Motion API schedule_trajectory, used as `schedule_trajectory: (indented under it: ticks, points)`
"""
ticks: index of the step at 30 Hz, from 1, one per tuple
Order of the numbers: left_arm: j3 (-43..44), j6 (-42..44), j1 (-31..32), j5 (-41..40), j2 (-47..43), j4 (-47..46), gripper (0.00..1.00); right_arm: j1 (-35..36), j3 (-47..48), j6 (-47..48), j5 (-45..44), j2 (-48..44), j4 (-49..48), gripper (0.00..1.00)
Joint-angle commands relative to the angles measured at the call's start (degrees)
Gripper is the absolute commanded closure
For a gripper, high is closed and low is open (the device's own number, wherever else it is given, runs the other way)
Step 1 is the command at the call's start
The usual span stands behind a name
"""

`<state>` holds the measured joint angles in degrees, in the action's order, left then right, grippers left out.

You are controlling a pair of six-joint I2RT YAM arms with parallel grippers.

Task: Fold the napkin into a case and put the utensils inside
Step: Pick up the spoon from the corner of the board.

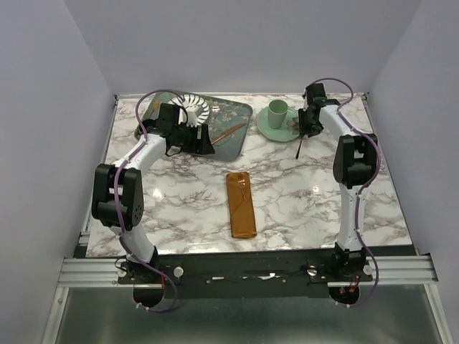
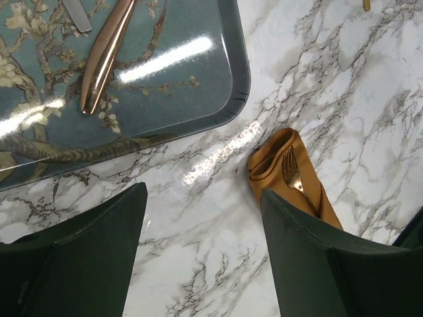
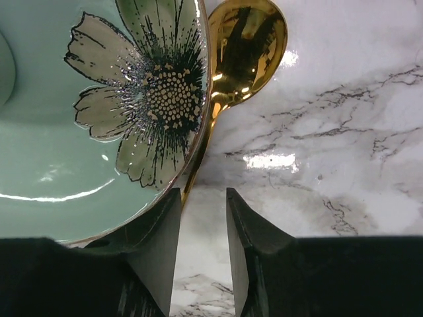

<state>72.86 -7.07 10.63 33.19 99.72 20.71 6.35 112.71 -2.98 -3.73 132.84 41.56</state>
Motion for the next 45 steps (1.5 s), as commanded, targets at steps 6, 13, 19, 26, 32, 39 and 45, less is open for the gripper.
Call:
schedule_trajectory:
  ticks: [6, 13, 19, 26, 32, 39, 45]
  points:
    - [1.3, 0.8, -0.9, -1.1, 1.6, 1.0, 0.21, -0.4, 4.1, 4.1, 3.4, 3.9, 2.2, 0.52]
    - [2.0, 0.8, -1.6, -0.9, 2.2, 1.2, 0.2, -0.6, 5.2, 5.5, 3.5, 4.6, 2.8, 0.64]
    - [3.1, 1.7, -2.6, -0.9, 1.9, 2.5, 0.21, -1.5, 6.0, 5.3, 4.3, 5.1, 3.6, 0.81]
    - [2.3, 1.2, -3.2, -0.2, 1.8, 2.1, 0.21, -4.0, 5.1, 4.7, 4.5, 4.3, 3.8, 0.82]
    - [2.9, 1.5, -3.2, -0.2, 1.8, 2.8, 0.21, -4.9, 6.6, 6.1, 4.8, 4.7, 5.4, 0.83]
    - [2.5, 1.3, -3.2, -0.1, 1.5, 2.8, 0.21, -6.1, 7.5, 8.2, 5.4, 5.9, 8.8, 0.79]
    - [3.1, 1.1, -3.2, -0.1, 1.4, 2.9, 0.21, -6.1, 11.3, 10.4, 7.2, 8.0, 11.5, 0.77]
